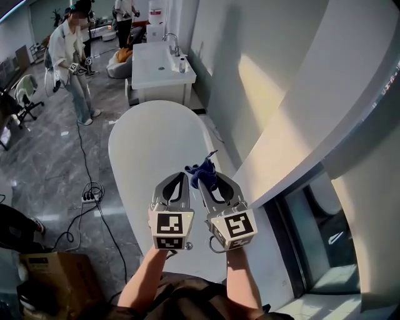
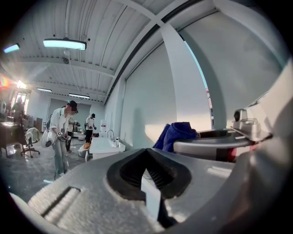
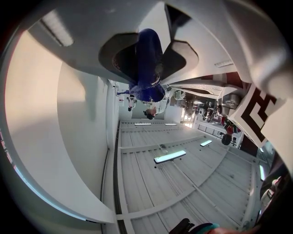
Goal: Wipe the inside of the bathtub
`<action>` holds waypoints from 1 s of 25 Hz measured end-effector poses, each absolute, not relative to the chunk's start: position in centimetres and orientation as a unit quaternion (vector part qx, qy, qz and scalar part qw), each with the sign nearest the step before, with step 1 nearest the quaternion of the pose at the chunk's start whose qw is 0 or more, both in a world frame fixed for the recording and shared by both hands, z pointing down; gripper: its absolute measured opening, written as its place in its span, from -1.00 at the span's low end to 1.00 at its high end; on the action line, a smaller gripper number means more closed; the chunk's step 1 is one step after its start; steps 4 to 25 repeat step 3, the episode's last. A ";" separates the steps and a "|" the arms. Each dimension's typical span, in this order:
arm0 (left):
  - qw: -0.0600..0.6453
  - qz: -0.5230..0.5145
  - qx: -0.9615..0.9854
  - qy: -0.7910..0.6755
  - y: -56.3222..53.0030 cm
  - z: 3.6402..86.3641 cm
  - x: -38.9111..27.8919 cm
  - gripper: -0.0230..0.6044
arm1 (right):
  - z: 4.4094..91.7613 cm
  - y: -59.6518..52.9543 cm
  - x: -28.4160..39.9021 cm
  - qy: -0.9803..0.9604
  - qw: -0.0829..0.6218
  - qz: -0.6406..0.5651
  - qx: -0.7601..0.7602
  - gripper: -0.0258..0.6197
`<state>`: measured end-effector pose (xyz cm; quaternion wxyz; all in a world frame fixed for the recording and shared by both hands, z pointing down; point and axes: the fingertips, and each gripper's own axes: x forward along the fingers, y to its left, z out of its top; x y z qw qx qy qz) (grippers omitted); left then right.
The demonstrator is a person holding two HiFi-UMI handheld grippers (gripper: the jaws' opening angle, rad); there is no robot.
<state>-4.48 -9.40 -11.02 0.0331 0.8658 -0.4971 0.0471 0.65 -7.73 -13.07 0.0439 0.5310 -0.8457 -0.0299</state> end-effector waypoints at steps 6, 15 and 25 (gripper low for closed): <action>0.038 0.049 0.866 -0.496 -9.2 -10.7 -4.7 -0.92 | -12.8 -7.4 0.5 -0.845 0.047 -0.030 0.531 -0.53; 0.038 0.049 0.866 -0.496 -9.2 -10.7 -4.7 -0.92 | -12.8 -7.4 0.5 -0.845 0.047 -0.030 0.531 -0.53; 0.038 0.049 0.866 -0.496 -9.2 -10.7 -4.7 -0.92 | -12.8 -7.4 0.5 -0.845 0.047 -0.030 0.531 -0.53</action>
